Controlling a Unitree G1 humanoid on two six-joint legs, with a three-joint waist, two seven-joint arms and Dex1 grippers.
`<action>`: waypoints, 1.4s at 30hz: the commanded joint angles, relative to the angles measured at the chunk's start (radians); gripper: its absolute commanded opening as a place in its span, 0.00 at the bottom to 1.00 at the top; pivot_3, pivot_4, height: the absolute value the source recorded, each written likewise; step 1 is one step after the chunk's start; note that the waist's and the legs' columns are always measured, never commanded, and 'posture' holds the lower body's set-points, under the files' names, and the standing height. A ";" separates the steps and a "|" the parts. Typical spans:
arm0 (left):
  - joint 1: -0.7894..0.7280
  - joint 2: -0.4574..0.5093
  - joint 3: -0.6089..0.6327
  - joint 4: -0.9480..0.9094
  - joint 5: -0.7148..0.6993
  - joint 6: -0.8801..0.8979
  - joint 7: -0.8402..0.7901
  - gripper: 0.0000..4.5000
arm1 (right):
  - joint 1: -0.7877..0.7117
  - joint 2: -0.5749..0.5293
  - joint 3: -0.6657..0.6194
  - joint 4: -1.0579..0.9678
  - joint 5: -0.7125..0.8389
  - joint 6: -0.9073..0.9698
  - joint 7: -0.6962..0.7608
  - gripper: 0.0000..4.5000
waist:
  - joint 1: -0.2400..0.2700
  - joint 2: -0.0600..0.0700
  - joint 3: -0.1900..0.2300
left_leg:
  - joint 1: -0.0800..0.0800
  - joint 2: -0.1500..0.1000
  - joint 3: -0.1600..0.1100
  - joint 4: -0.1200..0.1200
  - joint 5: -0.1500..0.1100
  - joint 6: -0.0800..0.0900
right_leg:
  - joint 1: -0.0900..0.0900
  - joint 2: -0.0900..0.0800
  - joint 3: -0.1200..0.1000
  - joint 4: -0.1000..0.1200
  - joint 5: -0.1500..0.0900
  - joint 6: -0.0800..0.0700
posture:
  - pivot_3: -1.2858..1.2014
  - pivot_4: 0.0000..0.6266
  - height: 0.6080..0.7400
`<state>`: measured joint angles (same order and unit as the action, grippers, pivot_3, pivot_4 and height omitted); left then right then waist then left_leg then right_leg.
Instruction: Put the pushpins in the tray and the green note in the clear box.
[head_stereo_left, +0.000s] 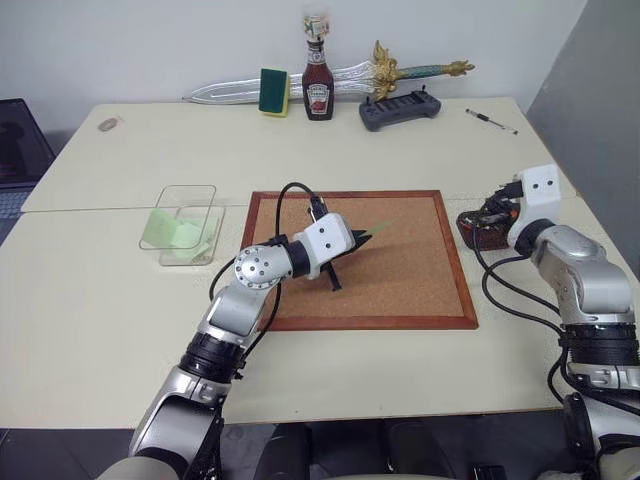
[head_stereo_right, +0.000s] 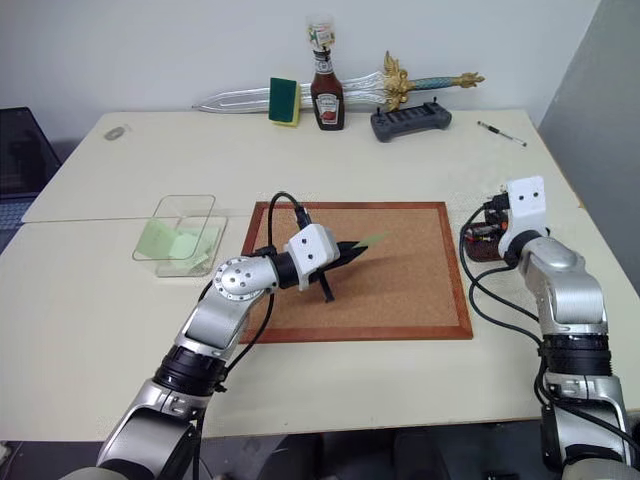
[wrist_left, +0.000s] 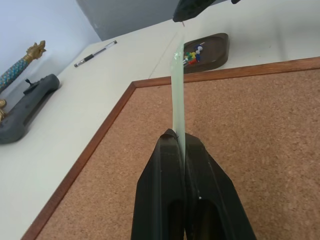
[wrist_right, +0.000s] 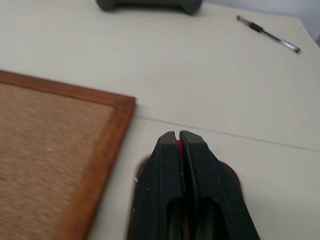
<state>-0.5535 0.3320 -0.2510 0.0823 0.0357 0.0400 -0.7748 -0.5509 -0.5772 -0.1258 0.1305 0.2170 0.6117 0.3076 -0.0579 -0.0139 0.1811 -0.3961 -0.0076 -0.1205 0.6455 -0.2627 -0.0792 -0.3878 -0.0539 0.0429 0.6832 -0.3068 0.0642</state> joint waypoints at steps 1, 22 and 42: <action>-0.005 -0.004 0.004 -0.055 -0.016 0.015 0.005 0.01 | 0.026 -0.031 0.022 -0.032 -0.023 0.019 0.043 0.00 | 0.000 0.000 0.000 | 0.000 0.000 0.000 0.000 0.000 0.000 | 0.000 0.000 0.000 0.000 0.000 0.000 | 0.52 0.24 1.00; -0.019 -0.016 0.014 -0.040 -0.013 0.009 0.015 0.00 | 0.054 0.003 0.018 0.001 -0.060 0.022 0.054 0.42 | 0.001 0.000 0.000 | 0.000 0.000 0.000 0.000 0.000 0.000 | 0.000 0.000 0.000 0.000 0.000 0.000 | 0.52 0.24 1.00; -0.020 -0.009 0.059 -0.082 -0.037 0.064 0.060 0.00 | 0.085 -0.069 0.027 -0.258 0.031 0.059 0.248 0.65 | 0.001 0.000 0.000 | 0.000 0.000 0.000 0.001 0.000 0.000 | 0.000 0.000 0.000 0.000 0.000 0.000 | 0.52 0.24 1.00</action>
<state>-0.5568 0.3215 -0.2182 0.0635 0.0152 0.0958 -0.7301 -0.4661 -0.6423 -0.1129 -0.0531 0.2107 0.6974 0.4958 -0.0567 -0.0137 0.1809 -0.3961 -0.0075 -0.1205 0.6460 -0.2626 -0.0789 -0.3871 -0.0540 0.0428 0.6829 -0.3067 0.0643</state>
